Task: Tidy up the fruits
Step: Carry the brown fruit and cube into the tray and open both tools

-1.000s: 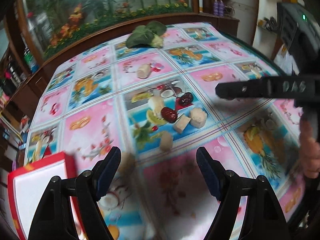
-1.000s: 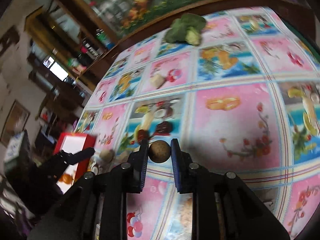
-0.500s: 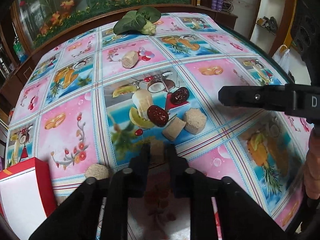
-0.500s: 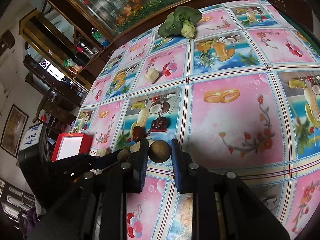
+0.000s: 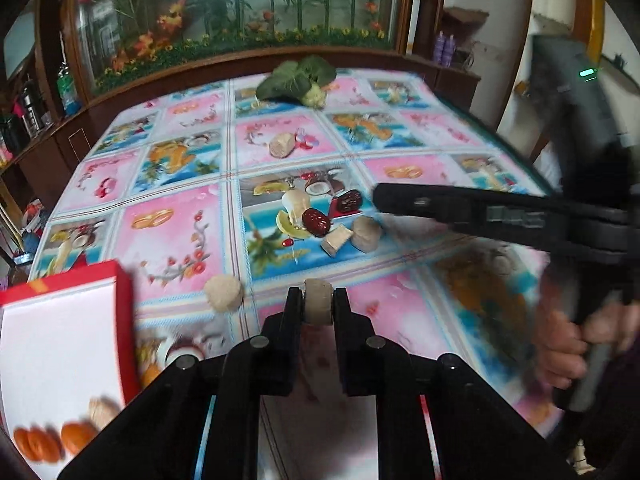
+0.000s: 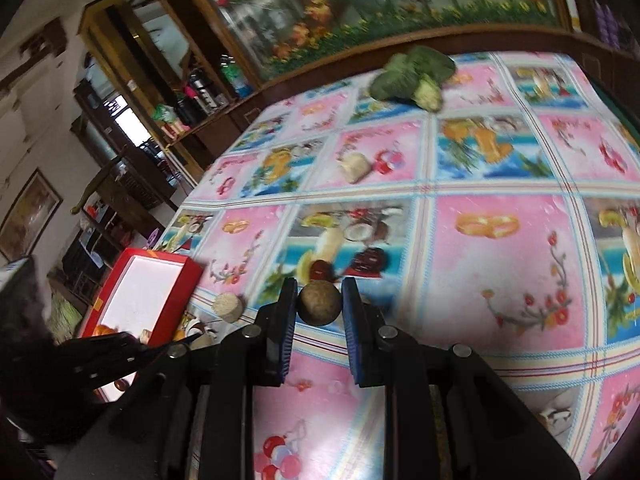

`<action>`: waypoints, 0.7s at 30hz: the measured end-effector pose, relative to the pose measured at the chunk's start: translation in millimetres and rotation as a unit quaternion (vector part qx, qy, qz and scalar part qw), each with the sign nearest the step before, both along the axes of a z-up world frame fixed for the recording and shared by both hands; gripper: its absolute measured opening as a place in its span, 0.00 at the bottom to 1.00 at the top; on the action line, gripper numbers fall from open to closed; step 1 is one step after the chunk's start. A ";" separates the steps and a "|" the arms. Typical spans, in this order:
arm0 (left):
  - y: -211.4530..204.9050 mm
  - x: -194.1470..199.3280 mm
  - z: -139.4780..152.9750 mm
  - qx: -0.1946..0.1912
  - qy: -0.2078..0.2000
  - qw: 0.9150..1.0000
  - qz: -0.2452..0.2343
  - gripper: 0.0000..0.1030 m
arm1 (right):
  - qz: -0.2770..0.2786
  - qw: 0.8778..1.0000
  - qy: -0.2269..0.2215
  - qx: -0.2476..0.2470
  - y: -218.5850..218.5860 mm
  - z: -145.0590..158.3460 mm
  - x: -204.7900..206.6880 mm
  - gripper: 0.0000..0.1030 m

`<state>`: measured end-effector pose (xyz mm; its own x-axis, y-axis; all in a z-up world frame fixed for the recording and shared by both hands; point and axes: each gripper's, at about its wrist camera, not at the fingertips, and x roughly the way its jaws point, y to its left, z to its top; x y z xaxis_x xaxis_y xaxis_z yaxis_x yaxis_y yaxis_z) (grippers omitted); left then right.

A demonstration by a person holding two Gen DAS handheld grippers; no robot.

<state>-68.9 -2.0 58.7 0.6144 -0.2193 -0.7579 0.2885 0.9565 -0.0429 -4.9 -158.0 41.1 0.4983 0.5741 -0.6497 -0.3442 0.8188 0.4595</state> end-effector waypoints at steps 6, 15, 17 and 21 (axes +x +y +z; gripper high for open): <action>40.6 -26.8 25.7 -0.012 -0.032 0.999 0.034 0.13 | 0.051 0.998 0.005 0.021 44.4 -1.9 -11.3 0.24; 156.7 -26.5 29.8 -0.002 -0.025 0.986 0.167 0.13 | 0.122 0.992 -0.009 0.041 152.4 7.9 -32.6 0.24; 176.3 -25.5 23.6 0.002 -0.016 0.982 0.188 0.13 | 0.137 0.990 -0.007 0.037 173.6 7.3 -35.8 0.24; 202.1 -21.8 7.3 0.006 0.008 0.977 0.213 0.13 | 0.159 0.987 0.006 0.019 221.2 0.6 -38.6 0.24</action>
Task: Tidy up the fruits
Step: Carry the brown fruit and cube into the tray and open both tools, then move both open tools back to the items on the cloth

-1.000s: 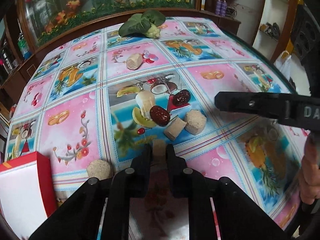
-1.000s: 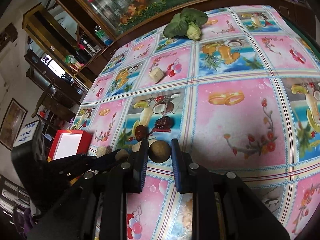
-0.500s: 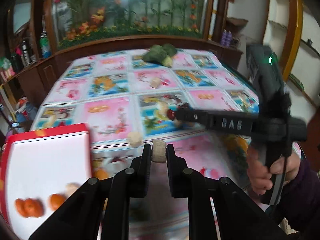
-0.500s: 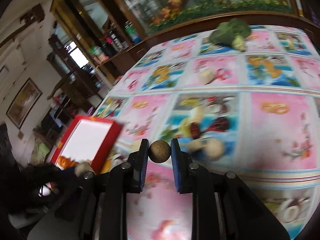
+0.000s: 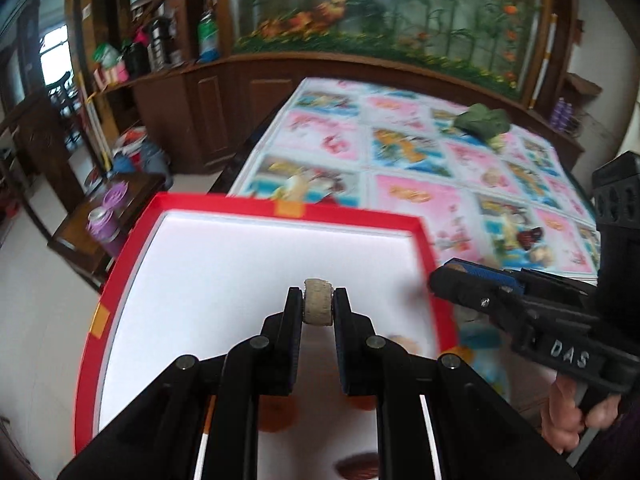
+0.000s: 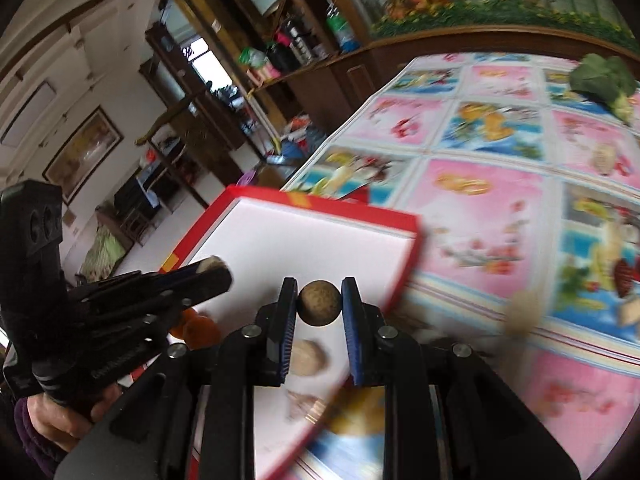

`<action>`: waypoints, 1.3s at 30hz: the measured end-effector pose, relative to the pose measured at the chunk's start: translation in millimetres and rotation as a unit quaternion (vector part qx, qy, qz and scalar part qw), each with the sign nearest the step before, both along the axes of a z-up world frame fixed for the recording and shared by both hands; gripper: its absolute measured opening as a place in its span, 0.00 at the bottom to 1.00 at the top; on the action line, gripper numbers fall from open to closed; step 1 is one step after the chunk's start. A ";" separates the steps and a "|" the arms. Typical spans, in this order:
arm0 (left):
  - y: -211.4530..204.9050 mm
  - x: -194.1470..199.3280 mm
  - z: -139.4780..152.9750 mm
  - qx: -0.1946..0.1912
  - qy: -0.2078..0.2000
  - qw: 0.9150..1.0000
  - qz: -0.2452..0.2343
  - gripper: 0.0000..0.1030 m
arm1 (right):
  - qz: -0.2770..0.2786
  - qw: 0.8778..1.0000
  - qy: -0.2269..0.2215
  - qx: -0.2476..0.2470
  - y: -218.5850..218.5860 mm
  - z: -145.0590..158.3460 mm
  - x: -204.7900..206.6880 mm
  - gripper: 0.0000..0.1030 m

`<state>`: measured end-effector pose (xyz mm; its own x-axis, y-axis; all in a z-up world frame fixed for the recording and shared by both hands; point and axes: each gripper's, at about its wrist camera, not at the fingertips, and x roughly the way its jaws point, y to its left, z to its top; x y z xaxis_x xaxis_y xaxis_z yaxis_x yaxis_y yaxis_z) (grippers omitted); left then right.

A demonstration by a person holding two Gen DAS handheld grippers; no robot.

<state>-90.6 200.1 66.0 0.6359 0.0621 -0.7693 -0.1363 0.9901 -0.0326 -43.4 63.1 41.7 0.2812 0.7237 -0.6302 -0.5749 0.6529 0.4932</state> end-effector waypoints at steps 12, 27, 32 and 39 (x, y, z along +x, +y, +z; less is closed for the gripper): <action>25.4 5.9 -24.9 0.017 0.055 0.998 0.005 0.13 | 0.013 0.996 0.009 -0.087 55.2 -25.1 12.4 0.24; 22.5 4.3 -11.3 0.026 0.049 0.997 0.060 0.61 | 0.002 0.999 -0.003 -0.044 23.2 -2.8 15.9 0.48; -7.8 -1.7 17.4 0.034 0.010 0.999 0.033 0.72 | -0.028 0.999 -0.023 -0.009 -28.1 19.4 22.7 0.51; -77.9 11.0 23.9 0.032 0.006 0.998 -0.058 0.74 | -0.087 0.993 -0.057 -0.049 -129.3 20.6 34.2 0.51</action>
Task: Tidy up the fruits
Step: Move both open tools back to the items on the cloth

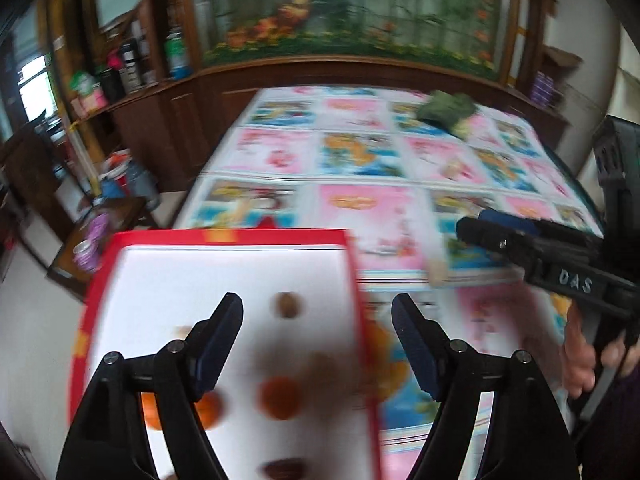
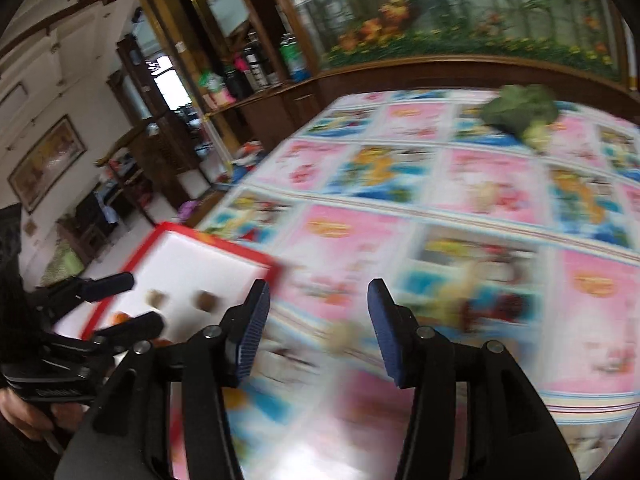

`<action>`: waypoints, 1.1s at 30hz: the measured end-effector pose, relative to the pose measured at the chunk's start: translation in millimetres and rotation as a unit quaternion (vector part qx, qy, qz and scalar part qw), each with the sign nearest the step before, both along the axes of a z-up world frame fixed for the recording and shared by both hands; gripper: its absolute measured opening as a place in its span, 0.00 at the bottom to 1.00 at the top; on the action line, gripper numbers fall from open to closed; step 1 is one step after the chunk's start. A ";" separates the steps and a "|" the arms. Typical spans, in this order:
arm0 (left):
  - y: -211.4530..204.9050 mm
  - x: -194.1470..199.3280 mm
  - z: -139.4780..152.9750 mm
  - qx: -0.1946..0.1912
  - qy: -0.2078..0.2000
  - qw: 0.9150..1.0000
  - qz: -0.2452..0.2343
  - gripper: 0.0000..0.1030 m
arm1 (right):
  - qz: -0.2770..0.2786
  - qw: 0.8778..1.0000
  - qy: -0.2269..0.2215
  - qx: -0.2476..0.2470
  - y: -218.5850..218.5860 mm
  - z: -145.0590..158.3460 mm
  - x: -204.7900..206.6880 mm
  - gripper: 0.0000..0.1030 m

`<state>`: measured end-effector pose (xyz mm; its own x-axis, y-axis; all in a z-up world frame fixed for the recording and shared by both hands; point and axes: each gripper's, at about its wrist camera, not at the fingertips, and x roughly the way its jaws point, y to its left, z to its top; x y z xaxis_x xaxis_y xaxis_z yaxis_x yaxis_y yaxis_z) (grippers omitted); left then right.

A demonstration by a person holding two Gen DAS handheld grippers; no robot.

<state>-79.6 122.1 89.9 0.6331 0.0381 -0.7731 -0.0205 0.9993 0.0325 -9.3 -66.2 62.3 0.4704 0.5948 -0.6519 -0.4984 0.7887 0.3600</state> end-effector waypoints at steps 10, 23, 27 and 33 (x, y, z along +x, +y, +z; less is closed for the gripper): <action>-79.7 21.7 -20.6 0.001 0.037 0.996 -0.081 0.75 | -0.033 0.993 0.003 -0.114 -81.6 -34.9 12.2 0.52; -104.9 34.9 -37.9 -0.006 0.067 0.991 -0.117 0.75 | -0.020 0.984 -0.017 -0.174 -49.9 -57.6 14.1 0.36; -114.2 43.4 -38.8 -0.010 0.066 0.989 -0.131 0.75 | -0.038 0.986 -0.003 -0.161 -63.6 -54.0 19.3 0.27; -134.2 68.4 -50.0 -0.024 0.069 0.988 -0.139 0.74 | -0.116 0.988 0.033 -0.094 -110.7 -38.9 36.8 0.27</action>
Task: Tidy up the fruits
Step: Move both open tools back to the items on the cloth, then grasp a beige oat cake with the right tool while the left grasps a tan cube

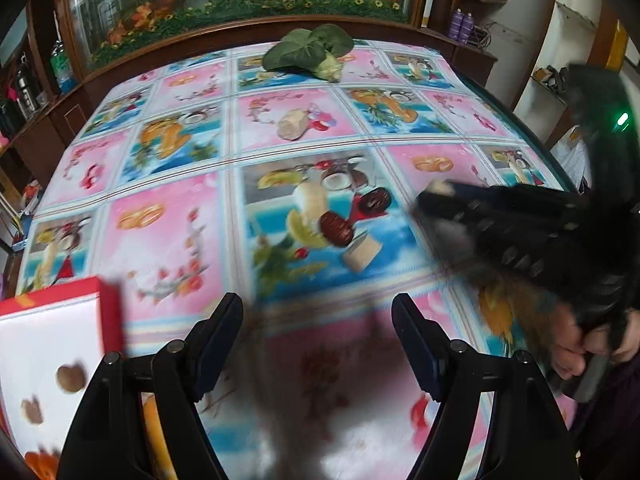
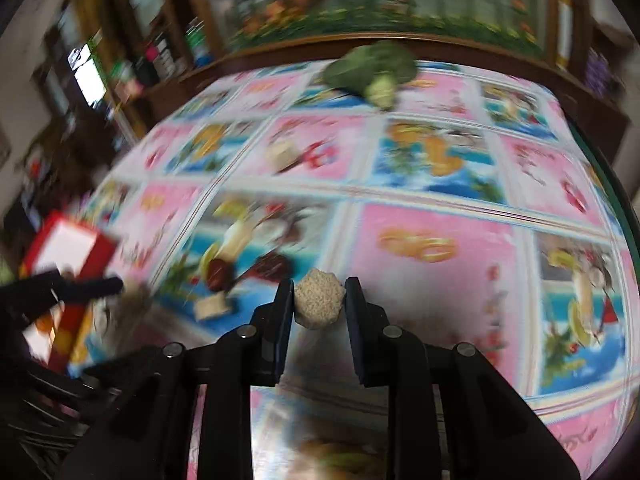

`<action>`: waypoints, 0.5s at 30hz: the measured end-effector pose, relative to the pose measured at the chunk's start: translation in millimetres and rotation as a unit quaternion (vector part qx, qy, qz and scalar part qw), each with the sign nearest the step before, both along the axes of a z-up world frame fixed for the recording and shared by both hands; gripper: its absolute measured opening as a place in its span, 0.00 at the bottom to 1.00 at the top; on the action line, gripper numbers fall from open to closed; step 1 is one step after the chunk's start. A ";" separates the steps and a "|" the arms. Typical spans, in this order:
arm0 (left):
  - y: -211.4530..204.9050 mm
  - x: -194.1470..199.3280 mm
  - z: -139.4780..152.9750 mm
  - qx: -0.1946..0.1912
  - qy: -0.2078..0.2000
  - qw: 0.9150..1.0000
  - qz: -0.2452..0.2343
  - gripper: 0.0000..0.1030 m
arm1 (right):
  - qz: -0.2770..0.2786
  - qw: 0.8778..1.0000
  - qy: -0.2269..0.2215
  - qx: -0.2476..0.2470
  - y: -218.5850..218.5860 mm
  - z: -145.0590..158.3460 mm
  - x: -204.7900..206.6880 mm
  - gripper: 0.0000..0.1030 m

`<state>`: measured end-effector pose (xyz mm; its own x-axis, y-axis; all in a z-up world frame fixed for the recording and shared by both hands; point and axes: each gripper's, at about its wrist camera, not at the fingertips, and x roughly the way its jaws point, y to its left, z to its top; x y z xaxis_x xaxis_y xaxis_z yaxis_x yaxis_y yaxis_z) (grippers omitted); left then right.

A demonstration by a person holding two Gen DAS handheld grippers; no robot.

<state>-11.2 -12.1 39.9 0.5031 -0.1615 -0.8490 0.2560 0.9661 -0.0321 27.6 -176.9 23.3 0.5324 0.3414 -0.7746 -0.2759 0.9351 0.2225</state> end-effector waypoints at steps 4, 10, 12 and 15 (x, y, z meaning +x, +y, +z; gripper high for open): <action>-15.5 9.5 -5.9 0.006 -0.006 1.000 -0.007 0.74 | -0.041 0.998 0.021 0.033 -20.7 0.5 6.3 0.27; -28.2 20.8 -14.8 0.005 0.001 1.000 -0.018 0.55 | -0.046 0.997 0.027 0.053 -21.3 3.8 6.7 0.27; -32.1 24.8 -18.5 0.006 0.003 1.000 -0.021 0.51 | -0.047 0.997 0.029 0.057 -21.9 4.2 7.2 0.27; -35.1 28.8 -20.4 0.002 0.001 1.000 -0.024 0.35 | -0.048 0.997 0.032 0.058 -22.2 3.8 6.9 0.27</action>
<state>17.6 -47.2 19.5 0.4929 -0.1824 -0.8508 0.3026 0.9527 -0.0289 34.5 -199.1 27.1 0.5186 0.3799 -0.7660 -0.1676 0.9237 0.3446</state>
